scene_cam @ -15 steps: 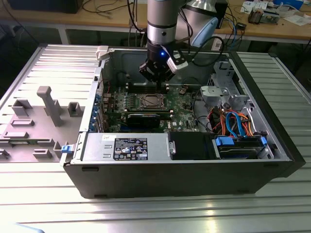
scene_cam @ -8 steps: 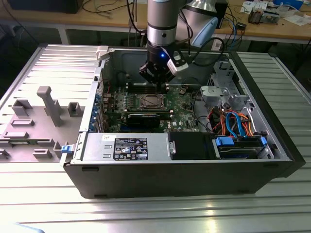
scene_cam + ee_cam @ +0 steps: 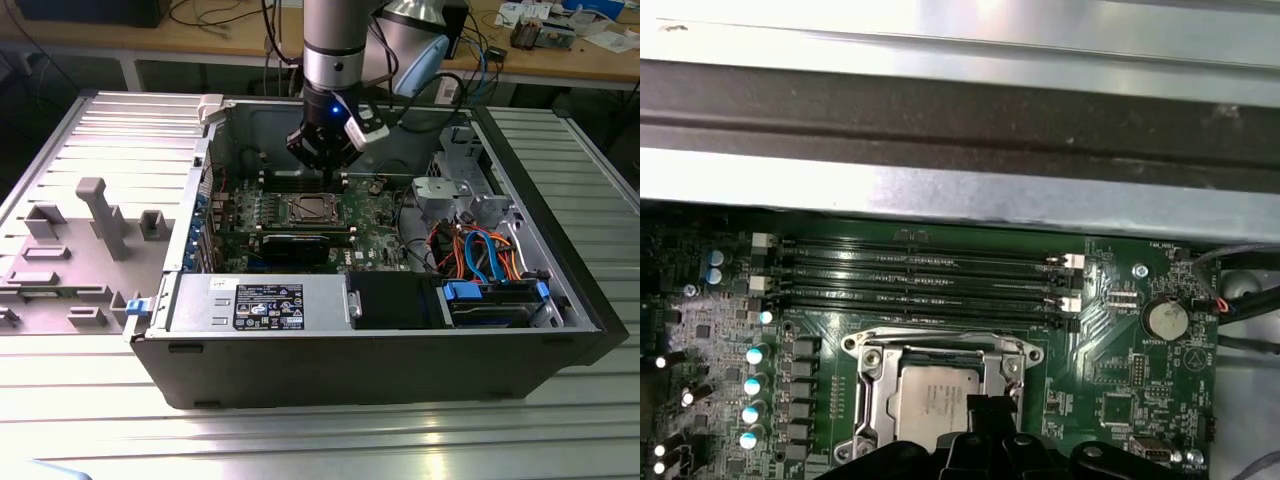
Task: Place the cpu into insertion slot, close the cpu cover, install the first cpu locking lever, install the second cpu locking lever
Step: 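Install the second cpu locking lever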
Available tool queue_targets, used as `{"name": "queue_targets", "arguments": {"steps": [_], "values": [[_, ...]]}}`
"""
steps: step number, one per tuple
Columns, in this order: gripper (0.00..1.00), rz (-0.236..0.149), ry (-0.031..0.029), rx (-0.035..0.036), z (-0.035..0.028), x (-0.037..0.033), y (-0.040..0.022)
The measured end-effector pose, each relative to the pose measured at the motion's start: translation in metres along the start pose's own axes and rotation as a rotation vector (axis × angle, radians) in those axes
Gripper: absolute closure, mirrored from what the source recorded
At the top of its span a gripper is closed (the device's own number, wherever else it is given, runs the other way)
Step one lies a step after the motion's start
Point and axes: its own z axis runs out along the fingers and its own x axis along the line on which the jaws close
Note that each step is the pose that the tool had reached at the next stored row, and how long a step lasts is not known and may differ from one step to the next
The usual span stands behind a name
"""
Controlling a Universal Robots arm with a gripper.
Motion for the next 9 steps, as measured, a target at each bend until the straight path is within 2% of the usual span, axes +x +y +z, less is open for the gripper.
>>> {"name": "queue_targets", "arguments": {"steps": [1, 4, 9], "values": [[0.89, 0.0, 0.0001, 0.0018, -0.0022, -0.0001, -0.0001], [0.89, 0.0, 0.0003, 0.005, -0.003, -0.0001, -0.0004], [0.89, 0.0, 0.0004, 0.0052, -0.0026, 0.0005, -0.008]]}}
